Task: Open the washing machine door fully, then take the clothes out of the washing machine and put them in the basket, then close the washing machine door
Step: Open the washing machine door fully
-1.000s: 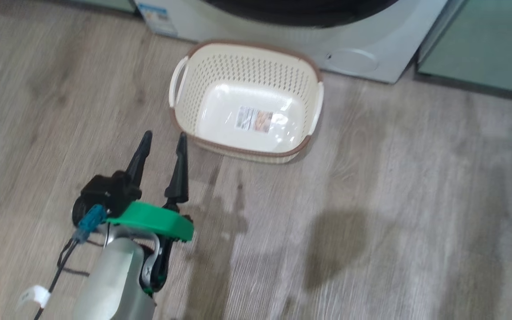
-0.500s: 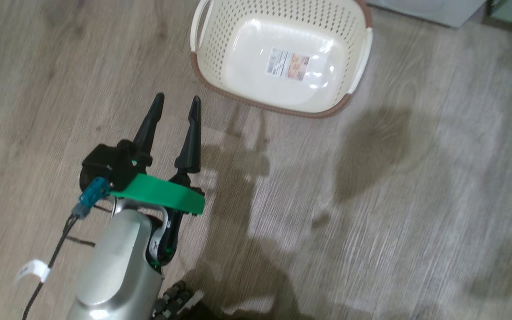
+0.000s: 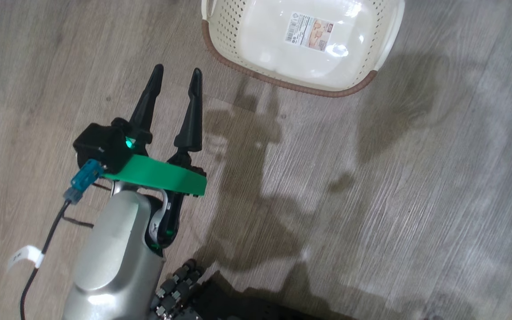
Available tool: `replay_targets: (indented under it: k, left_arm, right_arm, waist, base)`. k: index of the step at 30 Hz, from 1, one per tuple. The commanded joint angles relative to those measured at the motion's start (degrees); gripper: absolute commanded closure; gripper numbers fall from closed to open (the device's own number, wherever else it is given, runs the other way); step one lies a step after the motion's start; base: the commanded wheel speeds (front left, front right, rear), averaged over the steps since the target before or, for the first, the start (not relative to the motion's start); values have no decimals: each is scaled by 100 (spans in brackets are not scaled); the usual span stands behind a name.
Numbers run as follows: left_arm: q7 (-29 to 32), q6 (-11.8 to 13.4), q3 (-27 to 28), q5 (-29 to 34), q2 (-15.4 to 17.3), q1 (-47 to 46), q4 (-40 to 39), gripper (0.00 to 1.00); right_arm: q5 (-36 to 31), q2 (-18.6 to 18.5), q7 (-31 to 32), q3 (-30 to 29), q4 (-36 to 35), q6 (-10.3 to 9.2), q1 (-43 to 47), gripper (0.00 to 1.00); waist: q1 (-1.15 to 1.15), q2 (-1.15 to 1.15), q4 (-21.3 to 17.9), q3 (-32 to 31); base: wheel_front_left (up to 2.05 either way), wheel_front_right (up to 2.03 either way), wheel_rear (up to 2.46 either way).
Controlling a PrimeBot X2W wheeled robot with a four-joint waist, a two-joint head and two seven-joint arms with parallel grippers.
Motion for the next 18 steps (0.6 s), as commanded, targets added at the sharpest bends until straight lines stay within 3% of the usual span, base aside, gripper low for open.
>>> replay_targets:
  k: [1,18]
  left_arm:
    - [-37,14,164,-30,115,-23,-178,0]
    - [-37,-3,197,-7,115,-59,-113,0]
  right_arm:
    - [-30,77,72,40,-163,-3,-147,100]
    - [-33,254,655,398,-153,-3,46,100]
  waist:
    - [-1,0,17,30]
    - [-1,0,-2,-99]
  base:
    - [0,0,0]
    - [0,0,0]
